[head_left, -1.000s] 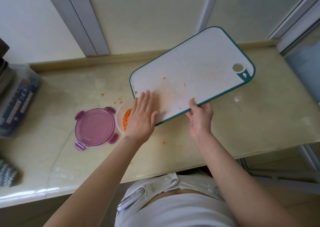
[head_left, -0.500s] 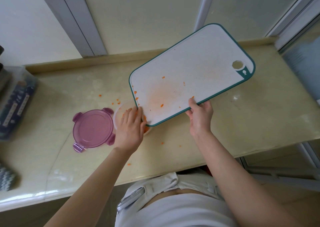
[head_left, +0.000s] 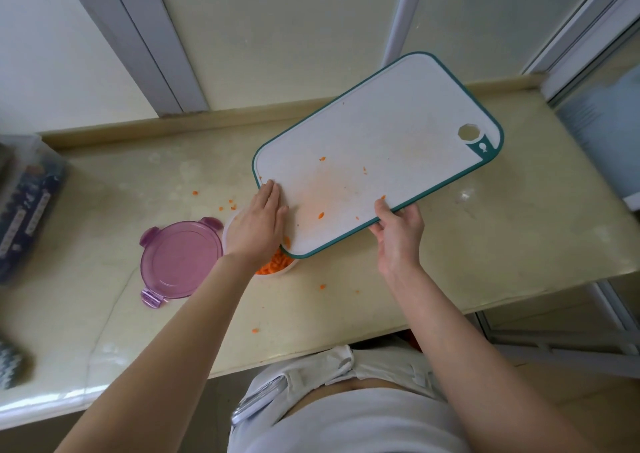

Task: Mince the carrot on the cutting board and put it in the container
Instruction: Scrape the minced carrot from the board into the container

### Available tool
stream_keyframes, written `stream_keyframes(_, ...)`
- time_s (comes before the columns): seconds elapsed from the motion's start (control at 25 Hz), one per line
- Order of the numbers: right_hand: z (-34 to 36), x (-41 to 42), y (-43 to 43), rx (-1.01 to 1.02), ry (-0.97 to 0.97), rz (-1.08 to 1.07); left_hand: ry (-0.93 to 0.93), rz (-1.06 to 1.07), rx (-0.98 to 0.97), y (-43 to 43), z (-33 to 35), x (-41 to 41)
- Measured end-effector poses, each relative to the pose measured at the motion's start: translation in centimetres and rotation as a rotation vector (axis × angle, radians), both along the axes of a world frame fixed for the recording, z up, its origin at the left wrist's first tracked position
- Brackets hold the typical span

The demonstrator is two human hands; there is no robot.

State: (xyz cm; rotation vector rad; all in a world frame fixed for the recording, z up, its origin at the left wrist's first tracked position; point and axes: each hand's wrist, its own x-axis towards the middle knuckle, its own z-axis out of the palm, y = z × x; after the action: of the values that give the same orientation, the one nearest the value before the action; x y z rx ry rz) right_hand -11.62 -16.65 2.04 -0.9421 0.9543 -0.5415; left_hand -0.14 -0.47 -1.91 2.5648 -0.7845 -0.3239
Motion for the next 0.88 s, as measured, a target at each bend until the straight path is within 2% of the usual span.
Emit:
stream_keyframes(0.12,0.0,0.3,-0.1,-0.007,-0.009,-0.002,0.018,-0.060,-0.145,0.5,-0.3,-3.2)
stream_keyframes(0.24,0.0,0.5,0.0,-0.017,-0.007,-0.005,0.001,-0.106,-0.182,1.5,-1.1,-5.4)
stream_keyframes(0.4,0.1,0.7,-0.2,-0.020,-0.001,-0.017,-0.223,-0.188,-0.182,3.2,-1.9,-5.8)
stream_keyframes(0.56,0.0,0.7,-0.1,-0.013,-0.005,-0.022,-0.361,-0.268,-0.224,4.4,-2.0,-5.2)
stream_keyframes(0.72,0.0,0.6,-0.4,-0.015,-0.025,-0.035,-0.534,-0.216,-0.125,5.0,-1.9,-4.3)
stream_keyframes(0.88,0.1,0.1,-1.2,0.003,-0.051,-0.075,-0.523,-0.126,-0.044,3.9,-2.3,-5.0)
